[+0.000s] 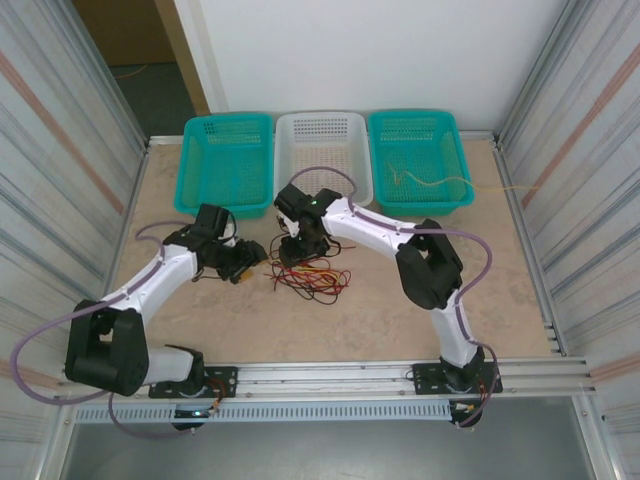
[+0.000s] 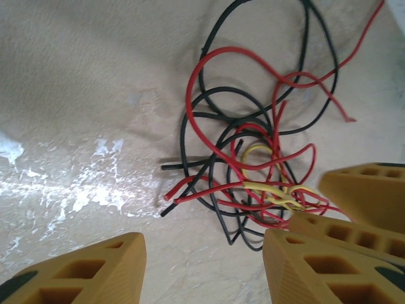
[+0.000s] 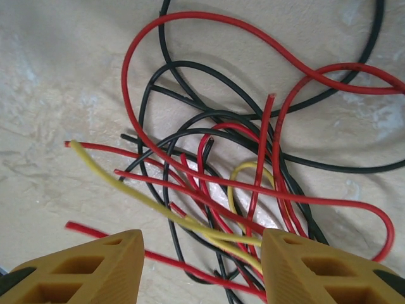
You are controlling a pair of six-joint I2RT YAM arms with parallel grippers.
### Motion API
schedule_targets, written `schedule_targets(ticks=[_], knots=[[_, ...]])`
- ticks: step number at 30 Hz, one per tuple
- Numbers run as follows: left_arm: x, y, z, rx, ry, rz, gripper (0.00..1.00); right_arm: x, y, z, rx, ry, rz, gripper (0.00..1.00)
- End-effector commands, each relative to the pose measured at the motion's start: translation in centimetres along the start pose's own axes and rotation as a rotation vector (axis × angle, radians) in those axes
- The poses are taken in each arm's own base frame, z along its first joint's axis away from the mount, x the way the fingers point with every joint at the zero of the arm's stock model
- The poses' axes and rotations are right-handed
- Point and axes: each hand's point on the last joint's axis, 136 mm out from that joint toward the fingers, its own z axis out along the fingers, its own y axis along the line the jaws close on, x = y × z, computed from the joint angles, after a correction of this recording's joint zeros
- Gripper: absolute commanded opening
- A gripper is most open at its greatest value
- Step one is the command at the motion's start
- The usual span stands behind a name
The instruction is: Untangle the cables
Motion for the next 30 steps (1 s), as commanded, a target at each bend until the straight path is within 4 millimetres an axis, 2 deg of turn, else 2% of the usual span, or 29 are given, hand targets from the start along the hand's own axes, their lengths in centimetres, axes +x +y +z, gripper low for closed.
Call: schedule_targets(ticks=[1,5,7,8,10,12,19,26,30], knots=[[0.6,-0.3,-0.3,0.046,0.015,-0.017,0.53,0.3,0.3,0.7,-0.014,0.055,-0.037,0.51],[1.1,-0.2,0.2,0.066,0.033,-0.041,0.53,0.2,0.1,1.7,-0.003,0.074,-0.040,0.47],[1.2,-0.3,0.3,0.080,0.037,-0.048,0.53,0.2,0.0,2.0,-0.001,0.078,-0.041,0.40],[1.2,-0.4,0.3,0.089,0.039,-0.050,0.53,0.0,0.0,1.9,0.004,0.069,-0.043,0.34],[1.4,-0.6,0.3,0.095,0.039,-0.055,0.53,-0.4,0.0,1.2,0.011,0.041,-0.045,0.15],[1.6,-1.0,0.5,0.108,0.041,-0.056,0.52,-0.9,0.1,-0.3,0.015,-0.011,-0.041,0.02],[3.3,-3.4,2.7,0.165,0.086,-0.058,0.53,-1.6,1.1,-8.0,-0.081,-0.248,0.048,0.00],[3.6,-5.5,4.5,0.194,0.104,-0.050,0.51,-1.2,2.5,-13.2,-0.197,-0.406,0.098,0.00],[3.6,-5.8,5.5,0.185,0.118,-0.068,0.47,-1.5,2.9,-16.2,-0.223,-0.488,0.102,0.00]])
